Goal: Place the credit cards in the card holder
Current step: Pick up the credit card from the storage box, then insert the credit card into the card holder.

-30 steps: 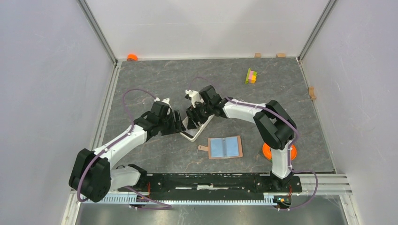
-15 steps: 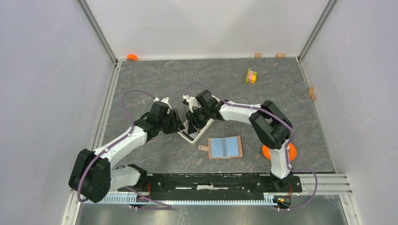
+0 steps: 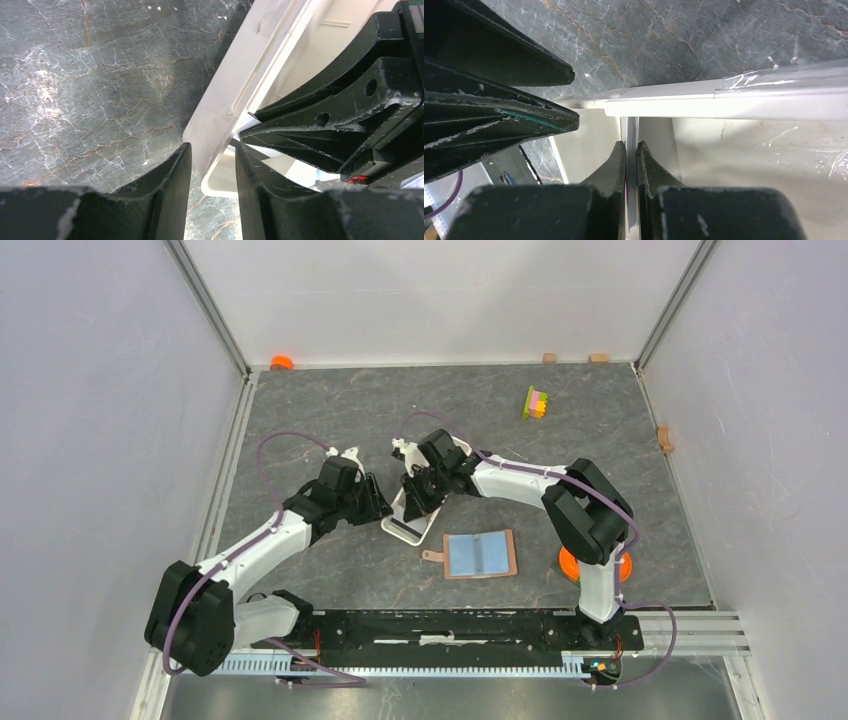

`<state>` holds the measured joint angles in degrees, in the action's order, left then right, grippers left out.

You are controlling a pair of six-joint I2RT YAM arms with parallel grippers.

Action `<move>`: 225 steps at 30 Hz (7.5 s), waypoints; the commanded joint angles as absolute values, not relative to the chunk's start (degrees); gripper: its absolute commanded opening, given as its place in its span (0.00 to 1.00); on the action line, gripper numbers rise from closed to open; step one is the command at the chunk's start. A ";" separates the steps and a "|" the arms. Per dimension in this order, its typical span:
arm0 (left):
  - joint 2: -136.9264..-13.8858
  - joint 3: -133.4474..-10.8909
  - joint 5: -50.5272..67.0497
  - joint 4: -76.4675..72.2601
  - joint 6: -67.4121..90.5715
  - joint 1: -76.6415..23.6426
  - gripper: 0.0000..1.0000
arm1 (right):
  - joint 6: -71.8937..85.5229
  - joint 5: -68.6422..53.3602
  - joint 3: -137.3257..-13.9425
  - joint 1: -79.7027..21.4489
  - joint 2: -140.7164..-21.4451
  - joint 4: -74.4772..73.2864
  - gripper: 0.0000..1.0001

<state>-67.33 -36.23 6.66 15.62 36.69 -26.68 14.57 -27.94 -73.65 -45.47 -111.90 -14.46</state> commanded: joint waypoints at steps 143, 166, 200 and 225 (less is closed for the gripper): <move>-62.48 -34.96 10.64 14.78 25.66 -26.02 0.46 | 14.83 -13.52 -65.28 -61.17 -100.81 -8.87 0.48; -62.75 -33.02 11.34 12.30 26.99 -26.02 0.46 | 14.78 -13.64 -61.51 -60.21 -98.41 -6.10 0.31; -53.10 -39.22 6.07 20.86 22.64 -26.49 0.55 | 19.77 -1.28 -57.86 -55.08 -71.01 -19.49 0.00; -78.22 -50.81 -0.36 10.12 47.83 -58.71 0.65 | 42.95 -31.92 -18.36 -22.94 -59.12 3.01 0.00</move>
<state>-74.65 -47.66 -0.95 15.42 43.79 -57.65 39.20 -28.36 -19.92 -23.14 -59.07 -3.62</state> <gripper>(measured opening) 0.643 0.006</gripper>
